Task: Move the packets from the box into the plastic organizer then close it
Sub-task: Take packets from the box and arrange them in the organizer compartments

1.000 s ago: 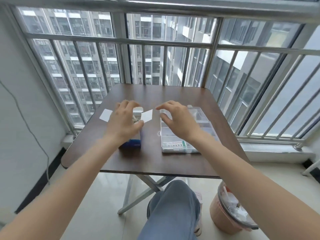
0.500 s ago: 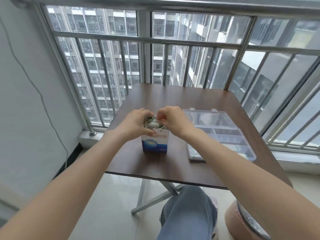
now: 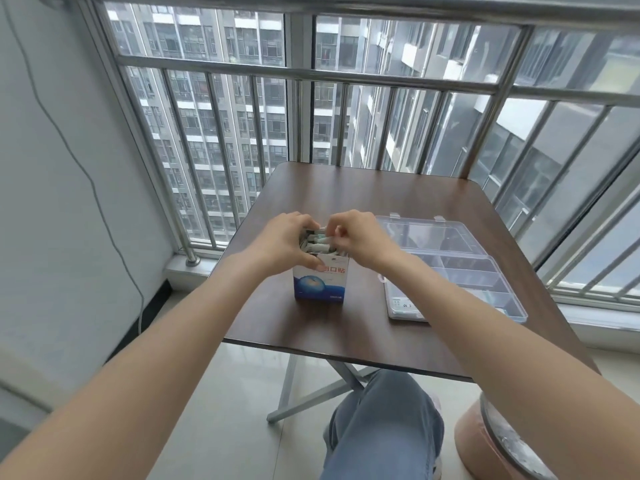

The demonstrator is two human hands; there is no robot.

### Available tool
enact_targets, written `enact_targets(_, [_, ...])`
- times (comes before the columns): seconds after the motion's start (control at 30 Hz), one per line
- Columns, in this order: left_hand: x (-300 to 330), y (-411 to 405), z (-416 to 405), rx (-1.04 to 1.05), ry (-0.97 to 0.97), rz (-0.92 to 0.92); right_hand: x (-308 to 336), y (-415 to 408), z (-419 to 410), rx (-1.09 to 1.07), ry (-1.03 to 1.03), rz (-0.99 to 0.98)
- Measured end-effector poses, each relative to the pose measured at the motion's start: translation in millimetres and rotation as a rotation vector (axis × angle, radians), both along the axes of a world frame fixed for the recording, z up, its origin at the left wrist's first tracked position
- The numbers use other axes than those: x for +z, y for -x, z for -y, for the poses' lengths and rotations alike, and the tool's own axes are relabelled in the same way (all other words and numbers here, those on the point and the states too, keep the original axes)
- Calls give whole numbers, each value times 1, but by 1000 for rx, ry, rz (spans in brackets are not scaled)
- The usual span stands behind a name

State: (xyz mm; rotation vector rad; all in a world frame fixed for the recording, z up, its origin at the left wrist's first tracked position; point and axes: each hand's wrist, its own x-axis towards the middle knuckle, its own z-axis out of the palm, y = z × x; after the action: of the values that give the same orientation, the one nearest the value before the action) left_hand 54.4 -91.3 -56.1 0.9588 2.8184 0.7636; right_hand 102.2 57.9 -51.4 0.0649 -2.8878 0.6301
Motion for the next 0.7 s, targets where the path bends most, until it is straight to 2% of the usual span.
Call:
enact_targets(0.13, [0, 1, 0, 5, 4, 2, 0, 0, -1, -8, 37, -41])
enact_targets(0.47, [3, 0, -1, 6, 20, 5, -3, -1, 5, -8, -188, -82])
enact_targets(0.57, [4, 0, -1, 6, 25, 14, -5, -1, 4, -26, -125, -94])
enact_targets(0.7, [5, 0, -1, 5, 25, 24, 6, 2, -3, 37, -80, 12])
